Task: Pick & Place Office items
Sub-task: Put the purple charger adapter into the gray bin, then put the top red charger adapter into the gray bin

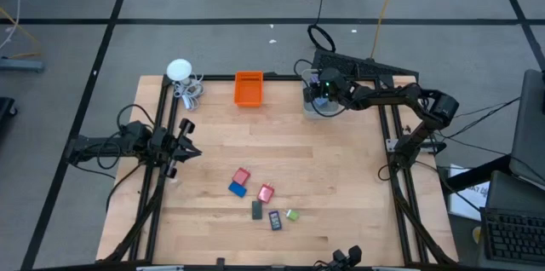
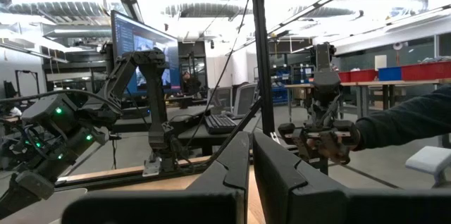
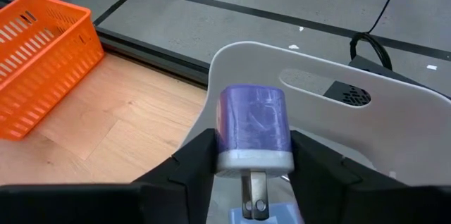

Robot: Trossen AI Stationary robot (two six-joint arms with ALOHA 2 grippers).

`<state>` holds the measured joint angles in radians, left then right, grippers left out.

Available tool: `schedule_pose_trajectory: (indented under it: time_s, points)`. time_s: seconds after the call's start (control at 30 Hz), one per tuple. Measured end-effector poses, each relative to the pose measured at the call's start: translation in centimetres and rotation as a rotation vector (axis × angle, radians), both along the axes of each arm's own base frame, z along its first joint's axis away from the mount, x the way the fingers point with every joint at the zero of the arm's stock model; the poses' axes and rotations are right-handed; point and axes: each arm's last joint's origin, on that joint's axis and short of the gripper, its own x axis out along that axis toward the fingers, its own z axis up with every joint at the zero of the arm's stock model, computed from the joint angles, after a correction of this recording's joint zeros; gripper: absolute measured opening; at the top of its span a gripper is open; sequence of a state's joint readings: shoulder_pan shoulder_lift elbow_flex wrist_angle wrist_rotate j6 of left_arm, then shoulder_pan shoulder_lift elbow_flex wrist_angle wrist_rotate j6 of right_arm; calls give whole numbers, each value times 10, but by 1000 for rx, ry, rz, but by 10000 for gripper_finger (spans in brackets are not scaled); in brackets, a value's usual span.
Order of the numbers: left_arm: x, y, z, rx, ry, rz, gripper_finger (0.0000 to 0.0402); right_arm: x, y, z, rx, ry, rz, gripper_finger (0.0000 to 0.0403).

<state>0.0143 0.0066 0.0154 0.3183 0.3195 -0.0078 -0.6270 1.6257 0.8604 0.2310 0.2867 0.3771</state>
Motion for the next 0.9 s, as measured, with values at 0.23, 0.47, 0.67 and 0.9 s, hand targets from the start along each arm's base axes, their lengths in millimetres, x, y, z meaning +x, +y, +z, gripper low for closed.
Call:
schedule_pose_trajectory:
  time_s: [0.23, 0.47, 0.67, 0.9]
  points:
    - [0, 0, 0, 0, 0, 0, 24, 0, 0, 0, 0, 0, 0, 201]
    - [0, 0, 0, 0, 0, 0, 24, 0, 0, 0, 1, -1, 2, 219]
    - [0, 0, 0, 0, 0, 0, 24, 2, 3, 0, 18, -5, 71, 215]
    - [0, 0, 0, 0, 0, 0, 24, 14, 19, 0, 30, -11, 177, 216]
